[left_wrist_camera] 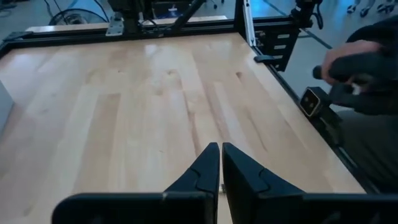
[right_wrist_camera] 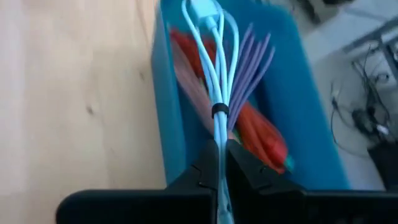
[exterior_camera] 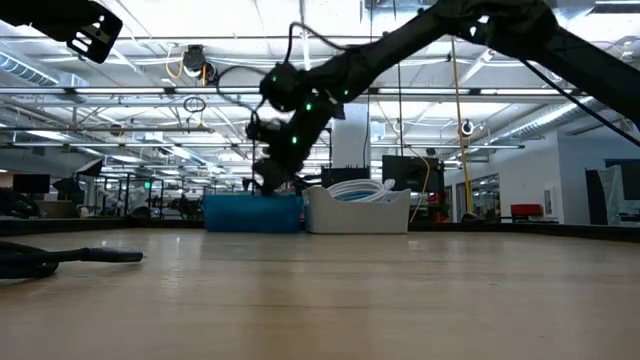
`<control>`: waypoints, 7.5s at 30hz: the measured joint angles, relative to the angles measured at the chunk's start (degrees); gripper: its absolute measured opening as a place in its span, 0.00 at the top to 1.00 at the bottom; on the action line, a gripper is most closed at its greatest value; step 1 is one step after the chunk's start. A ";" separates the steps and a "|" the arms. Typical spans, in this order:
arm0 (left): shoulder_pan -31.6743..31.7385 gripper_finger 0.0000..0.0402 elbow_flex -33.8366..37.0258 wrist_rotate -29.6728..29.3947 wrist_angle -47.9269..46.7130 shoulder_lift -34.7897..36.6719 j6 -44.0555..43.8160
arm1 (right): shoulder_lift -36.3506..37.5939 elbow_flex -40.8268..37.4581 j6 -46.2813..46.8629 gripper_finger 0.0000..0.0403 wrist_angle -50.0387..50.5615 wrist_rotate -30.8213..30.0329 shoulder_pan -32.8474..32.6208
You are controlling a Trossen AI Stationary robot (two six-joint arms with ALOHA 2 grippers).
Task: Pick & Place USB Port
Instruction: Put the blue usb cable into the blue bin, then put the black usb cable into the gray bin
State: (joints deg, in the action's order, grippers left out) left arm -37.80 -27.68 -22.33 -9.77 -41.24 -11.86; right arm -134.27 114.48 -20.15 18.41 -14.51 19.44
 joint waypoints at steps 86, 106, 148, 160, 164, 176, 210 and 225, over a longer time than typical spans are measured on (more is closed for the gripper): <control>-4.23 0.95 -0.11 -15.29 -6.08 12.05 2.88 | -3.12 -4.21 11.65 0.48 2.56 16.36 -37.18; -4.24 0.95 -0.11 -13.55 -8.53 12.01 -1.00 | -2.63 -0.44 7.29 0.48 -2.51 13.11 -38.77; -4.24 0.95 -0.09 -12.15 -8.53 12.01 -1.29 | -6.22 -0.13 16.10 0.98 12.16 11.63 -38.03; -4.24 0.95 -0.06 -20.23 -8.36 12.01 -4.96 | 1.11 -0.87 22.57 1.00 35.62 -23.99 -44.51; -4.08 0.95 -0.04 -26.93 -8.43 12.01 -6.85 | 5.25 -0.45 30.11 1.00 44.00 -33.64 -46.44; 14.07 0.94 -0.04 -11.61 -7.91 12.01 -13.79 | 6.55 -0.57 33.87 1.00 52.51 -40.72 -47.99; 63.14 0.40 -0.07 67.47 56.05 -35.32 -30.94 | 6.72 -0.48 16.59 1.00 56.87 -57.44 -44.14; 64.31 0.40 -0.07 73.39 39.56 -35.37 -23.74 | 6.72 -0.48 21.60 1.00 59.42 -54.21 -45.03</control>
State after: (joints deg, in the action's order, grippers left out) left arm 26.51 -27.75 51.07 29.78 -76.62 -35.60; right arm -127.55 113.99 1.45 77.83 -68.71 -25.58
